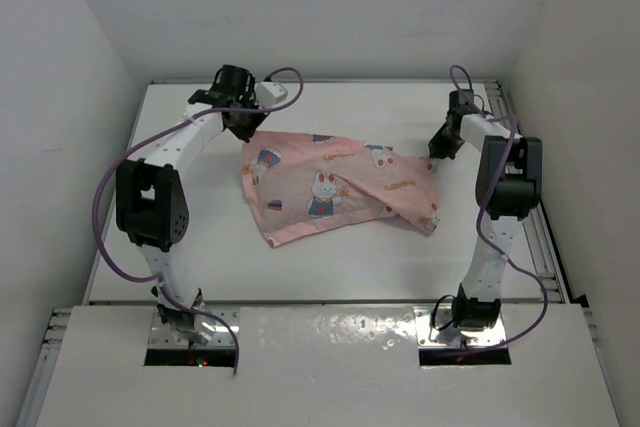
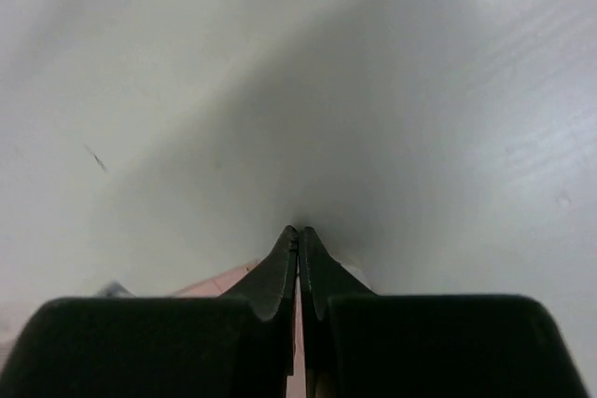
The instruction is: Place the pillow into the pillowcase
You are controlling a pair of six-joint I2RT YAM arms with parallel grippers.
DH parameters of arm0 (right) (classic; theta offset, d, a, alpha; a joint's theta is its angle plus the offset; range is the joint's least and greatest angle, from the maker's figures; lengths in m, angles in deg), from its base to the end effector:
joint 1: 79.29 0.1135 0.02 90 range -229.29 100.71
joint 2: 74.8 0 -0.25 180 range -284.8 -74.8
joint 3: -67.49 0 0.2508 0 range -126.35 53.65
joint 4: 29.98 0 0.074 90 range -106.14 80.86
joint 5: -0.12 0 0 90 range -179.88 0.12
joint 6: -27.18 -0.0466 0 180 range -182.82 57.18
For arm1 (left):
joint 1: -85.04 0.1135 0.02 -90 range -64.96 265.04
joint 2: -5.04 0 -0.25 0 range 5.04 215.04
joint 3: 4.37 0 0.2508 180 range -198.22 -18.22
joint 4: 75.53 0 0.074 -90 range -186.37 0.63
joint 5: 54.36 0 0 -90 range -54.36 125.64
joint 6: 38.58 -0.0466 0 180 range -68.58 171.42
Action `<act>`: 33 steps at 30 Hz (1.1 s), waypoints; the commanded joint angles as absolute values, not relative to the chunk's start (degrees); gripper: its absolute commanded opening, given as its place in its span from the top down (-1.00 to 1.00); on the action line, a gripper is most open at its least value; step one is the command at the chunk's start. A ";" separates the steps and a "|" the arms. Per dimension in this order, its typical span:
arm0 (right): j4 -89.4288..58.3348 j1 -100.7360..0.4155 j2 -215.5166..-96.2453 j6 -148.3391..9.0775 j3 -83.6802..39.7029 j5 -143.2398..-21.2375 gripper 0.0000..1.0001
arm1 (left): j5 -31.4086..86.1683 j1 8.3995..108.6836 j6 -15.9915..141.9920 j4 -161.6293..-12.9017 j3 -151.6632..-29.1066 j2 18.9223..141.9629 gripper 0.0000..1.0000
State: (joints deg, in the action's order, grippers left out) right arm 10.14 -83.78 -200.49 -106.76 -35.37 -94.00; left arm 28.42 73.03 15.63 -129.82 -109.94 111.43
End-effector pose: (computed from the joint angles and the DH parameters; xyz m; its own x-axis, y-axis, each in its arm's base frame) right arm 0.4501 -0.0387 0.1119 -0.5625 0.7384 -0.3719 0.6958 0.6658 0.2695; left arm 0.3999 -0.0911 0.2511 -0.4889 0.6972 -0.5243 0.6937 0.6752 0.2509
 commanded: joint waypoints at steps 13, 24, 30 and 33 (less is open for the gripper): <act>12.59 -82.02 -194.24 -106.67 -28.45 -95.93 -0.07 | 29.31 70.98 18.55 -133.41 -114.89 110.94 1.00; 21.22 -79.99 -203.13 -114.76 -32.77 -97.78 1.00 | 27.65 70.54 19.43 -133.58 -115.60 110.07 1.00; 16.65 -82.36 -196.19 -113.10 -28.63 -98.76 1.00 | 27.99 70.54 19.25 -134.37 -116.92 109.72 1.00; 16.19 -83.42 -193.89 -108.45 -30.71 -98.76 0.87 | 28.35 70.71 19.08 -134.81 -117.97 109.71 1.00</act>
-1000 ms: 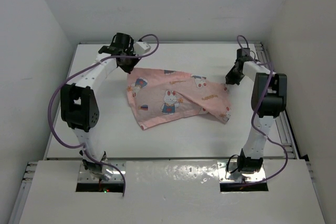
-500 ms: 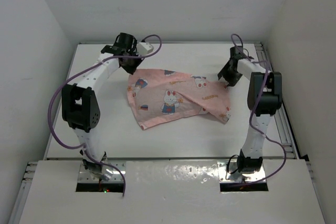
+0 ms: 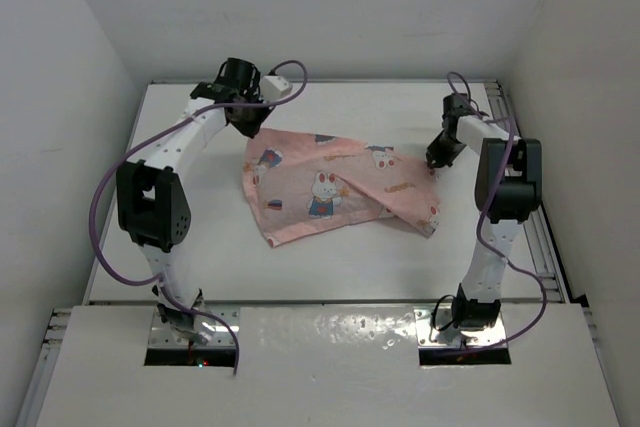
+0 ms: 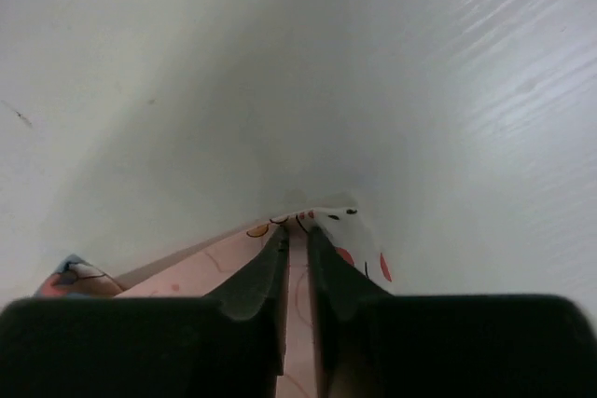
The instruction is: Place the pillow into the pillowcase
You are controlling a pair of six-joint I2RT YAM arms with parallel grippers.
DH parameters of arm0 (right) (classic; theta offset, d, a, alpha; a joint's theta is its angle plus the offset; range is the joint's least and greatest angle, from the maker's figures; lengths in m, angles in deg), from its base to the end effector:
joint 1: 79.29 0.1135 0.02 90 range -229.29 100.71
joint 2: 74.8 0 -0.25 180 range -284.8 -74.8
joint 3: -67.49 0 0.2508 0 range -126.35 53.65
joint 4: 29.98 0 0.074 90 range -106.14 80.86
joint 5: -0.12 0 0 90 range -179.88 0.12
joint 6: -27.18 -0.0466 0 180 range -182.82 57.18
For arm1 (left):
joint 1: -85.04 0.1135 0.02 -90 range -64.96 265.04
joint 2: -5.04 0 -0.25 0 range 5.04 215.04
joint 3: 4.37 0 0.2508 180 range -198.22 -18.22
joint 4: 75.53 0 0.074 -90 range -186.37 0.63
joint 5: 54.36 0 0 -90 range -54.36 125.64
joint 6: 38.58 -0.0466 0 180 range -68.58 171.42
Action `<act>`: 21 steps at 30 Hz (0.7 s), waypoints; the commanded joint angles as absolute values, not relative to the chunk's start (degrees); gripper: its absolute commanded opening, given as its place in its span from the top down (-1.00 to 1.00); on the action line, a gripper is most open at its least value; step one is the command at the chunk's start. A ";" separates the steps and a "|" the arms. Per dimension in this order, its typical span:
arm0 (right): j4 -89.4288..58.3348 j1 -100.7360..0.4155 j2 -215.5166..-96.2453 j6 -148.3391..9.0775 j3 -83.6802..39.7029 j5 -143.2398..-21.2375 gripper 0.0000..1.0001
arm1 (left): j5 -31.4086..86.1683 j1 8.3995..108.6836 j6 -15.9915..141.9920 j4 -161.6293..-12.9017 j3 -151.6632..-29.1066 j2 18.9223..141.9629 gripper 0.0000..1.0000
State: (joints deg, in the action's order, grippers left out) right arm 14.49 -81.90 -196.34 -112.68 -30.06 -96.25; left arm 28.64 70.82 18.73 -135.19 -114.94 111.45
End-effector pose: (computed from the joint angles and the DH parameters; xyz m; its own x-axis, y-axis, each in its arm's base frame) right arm 0.4234 -0.0245 0.1127 -0.5333 0.7849 -0.3156 0.7658 0.6064 0.2141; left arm 0.3950 -0.1059 0.2724 -0.5045 0.6809 -0.5309 0.6930 0.6861 0.2214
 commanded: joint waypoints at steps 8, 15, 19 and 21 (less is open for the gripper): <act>17.80 -82.98 -194.51 -108.07 -26.70 -97.12 -0.30 | 28.70 69.66 18.20 -134.46 -118.41 110.24 1.00; 13.83 -80.00 -195.74 -113.17 -20.89 -90.06 0.08 | 27.91 69.49 18.81 -134.63 -118.41 110.07 1.00; 10.14 -80.78 -193.28 -114.93 -17.55 -87.07 1.00 | 27.29 69.49 18.90 -134.89 -118.67 109.71 1.00; 8.91 -81.92 -192.84 -114.85 -17.02 -84.80 1.00 | 27.12 69.57 19.08 -134.98 -118.67 109.54 1.00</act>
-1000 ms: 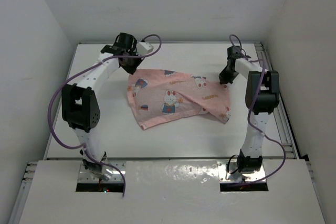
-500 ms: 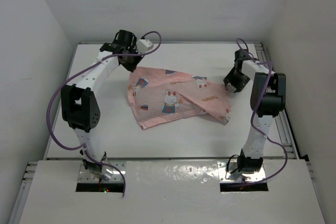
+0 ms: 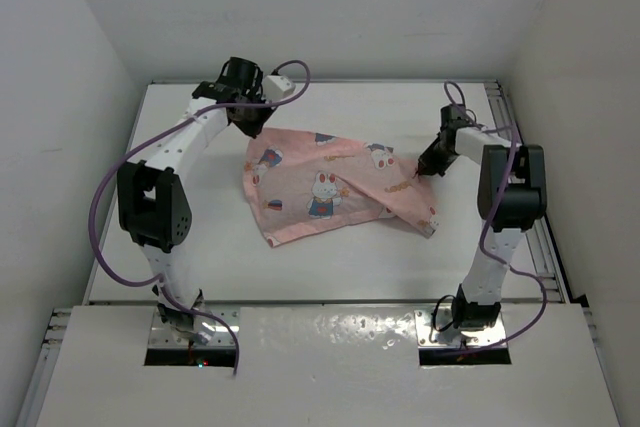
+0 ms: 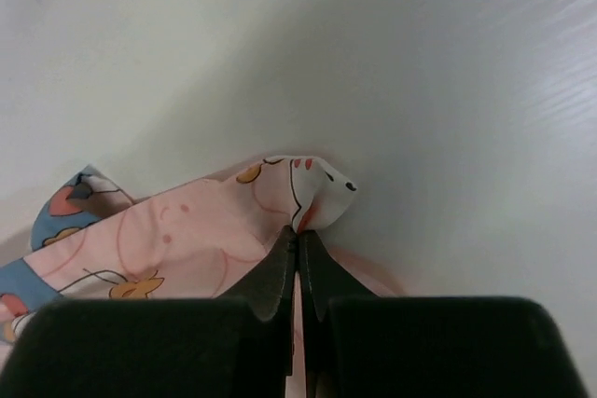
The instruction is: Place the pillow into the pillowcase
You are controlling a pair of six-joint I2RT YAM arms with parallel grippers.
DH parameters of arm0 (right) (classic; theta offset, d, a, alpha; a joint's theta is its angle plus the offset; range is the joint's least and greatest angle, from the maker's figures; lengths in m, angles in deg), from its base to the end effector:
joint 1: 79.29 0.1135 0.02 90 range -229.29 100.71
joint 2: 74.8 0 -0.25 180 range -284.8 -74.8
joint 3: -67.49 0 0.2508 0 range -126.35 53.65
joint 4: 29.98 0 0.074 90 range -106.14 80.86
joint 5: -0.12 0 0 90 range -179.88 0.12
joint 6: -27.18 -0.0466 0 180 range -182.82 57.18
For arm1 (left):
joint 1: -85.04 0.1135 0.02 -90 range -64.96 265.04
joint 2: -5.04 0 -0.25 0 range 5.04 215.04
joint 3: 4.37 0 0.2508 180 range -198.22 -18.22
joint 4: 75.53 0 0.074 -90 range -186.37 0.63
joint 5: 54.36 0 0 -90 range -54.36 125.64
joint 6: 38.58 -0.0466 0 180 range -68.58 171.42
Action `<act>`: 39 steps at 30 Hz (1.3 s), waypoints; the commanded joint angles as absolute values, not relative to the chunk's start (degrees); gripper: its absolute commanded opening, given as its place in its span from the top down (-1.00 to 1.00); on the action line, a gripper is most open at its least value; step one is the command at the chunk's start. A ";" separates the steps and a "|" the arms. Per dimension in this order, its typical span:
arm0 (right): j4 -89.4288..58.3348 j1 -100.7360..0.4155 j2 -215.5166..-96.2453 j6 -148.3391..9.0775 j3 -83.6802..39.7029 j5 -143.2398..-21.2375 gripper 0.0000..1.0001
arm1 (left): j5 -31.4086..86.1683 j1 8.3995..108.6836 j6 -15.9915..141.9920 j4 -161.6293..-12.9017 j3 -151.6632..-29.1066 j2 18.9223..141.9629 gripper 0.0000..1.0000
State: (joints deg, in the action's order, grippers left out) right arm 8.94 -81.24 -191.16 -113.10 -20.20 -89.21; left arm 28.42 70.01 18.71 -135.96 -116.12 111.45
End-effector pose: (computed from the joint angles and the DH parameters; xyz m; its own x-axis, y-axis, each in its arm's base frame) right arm 0.3968 -0.0130 0.1057 -0.5677 0.7889 -0.2353 0.7296 0.6145 0.3001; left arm 0.3936 -0.1118 0.2781 -0.4898 0.6866 -0.5372 0.7029 0.6756 0.2225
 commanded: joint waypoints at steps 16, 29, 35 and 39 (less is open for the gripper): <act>-14.45 -89.04 -167.80 -112.72 -11.94 -83.55 1.00 | 25.89 69.57 18.55 -142.27 -141.59 111.82 1.00; -20.45 -84.38 -146.10 -108.97 3.54 -94.09 1.00 | 23.07 68.87 18.02 -149.05 -156.73 109.54 1.00; -16.50 -83.86 -135.37 -105.36 1.88 -96.64 1.00 | 23.43 68.52 20.04 -149.75 -161.65 106.82 1.00; -14.84 -83.95 -130.09 -103.60 -0.49 -98.14 1.00 | 21.93 67.99 21.18 -150.98 -162.97 104.18 1.00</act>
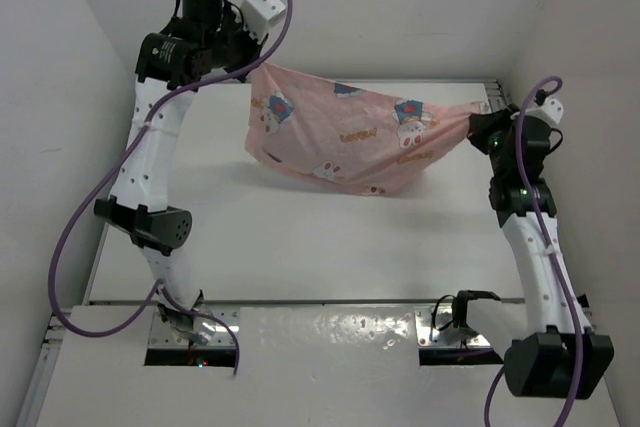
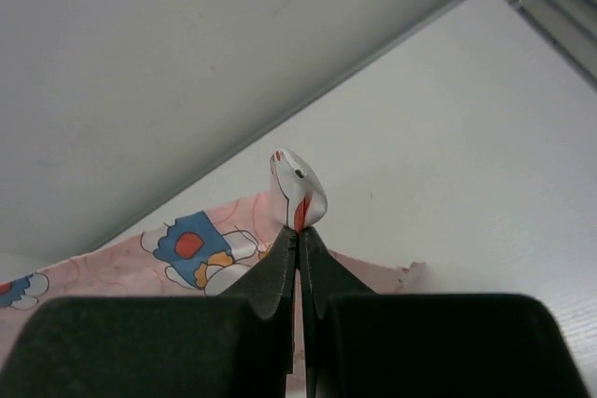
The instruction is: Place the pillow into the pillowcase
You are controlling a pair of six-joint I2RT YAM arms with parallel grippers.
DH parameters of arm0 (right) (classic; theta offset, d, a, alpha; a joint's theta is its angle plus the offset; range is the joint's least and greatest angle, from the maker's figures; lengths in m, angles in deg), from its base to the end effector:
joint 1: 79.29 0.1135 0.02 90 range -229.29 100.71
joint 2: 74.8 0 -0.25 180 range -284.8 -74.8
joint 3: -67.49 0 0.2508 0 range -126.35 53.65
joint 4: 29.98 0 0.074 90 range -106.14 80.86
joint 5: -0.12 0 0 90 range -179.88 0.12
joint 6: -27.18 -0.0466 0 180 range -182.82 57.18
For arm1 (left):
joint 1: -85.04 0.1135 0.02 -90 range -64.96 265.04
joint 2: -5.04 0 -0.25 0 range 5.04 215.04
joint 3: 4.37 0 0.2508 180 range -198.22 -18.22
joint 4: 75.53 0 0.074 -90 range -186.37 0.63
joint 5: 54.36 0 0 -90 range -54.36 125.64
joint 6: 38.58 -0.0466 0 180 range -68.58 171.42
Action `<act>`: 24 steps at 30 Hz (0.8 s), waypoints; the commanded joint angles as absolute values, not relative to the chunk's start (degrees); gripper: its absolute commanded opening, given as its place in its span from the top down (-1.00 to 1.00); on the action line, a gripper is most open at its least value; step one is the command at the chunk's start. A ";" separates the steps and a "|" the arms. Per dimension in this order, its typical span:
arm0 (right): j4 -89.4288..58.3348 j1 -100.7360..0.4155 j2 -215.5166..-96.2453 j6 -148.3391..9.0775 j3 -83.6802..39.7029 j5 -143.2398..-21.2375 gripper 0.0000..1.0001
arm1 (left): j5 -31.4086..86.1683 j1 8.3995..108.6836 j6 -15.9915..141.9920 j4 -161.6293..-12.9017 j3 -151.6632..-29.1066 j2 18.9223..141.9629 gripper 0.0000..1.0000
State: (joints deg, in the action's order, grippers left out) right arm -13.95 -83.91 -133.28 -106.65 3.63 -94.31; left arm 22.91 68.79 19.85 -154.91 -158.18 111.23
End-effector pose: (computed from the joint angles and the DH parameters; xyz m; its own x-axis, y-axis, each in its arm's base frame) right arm 0.2563 -0.0243 0.3279 -0.0249 0.6947 -0.7189 0.2401 0.7022 0.6703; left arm 0.3431 -0.1107 0.4760 -0.1935 0.5883 -0.7851 0.6504 0.6761 0.3463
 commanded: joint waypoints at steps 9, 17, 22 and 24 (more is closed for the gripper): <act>-7.54 -83.86 -121.65 -98.42 -6.55 -102.00 1.00 | 25.79 66.67 24.08 -152.65 -164.12 98.03 1.00; 0.63 -84.03 -123.92 -94.98 -13.85 -100.17 1.00 | 34.92 67.37 27.07 -151.25 -151.22 93.99 1.00; -1.37 -84.03 -134.09 -100.69 -9.73 -92.01 1.00 | 37.22 72.90 29.97 -142.73 -131.38 93.36 1.00; -4.97 -83.60 -140.06 -101.92 -8.76 -91.55 1.00 | 37.48 75.02 30.41 -137.73 -125.92 95.29 1.00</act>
State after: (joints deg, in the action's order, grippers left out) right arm -1.14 -83.87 -132.47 -99.33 -10.71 -93.76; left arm 32.22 71.50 28.24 -149.97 -130.99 93.70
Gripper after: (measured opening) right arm 0.002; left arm 0.006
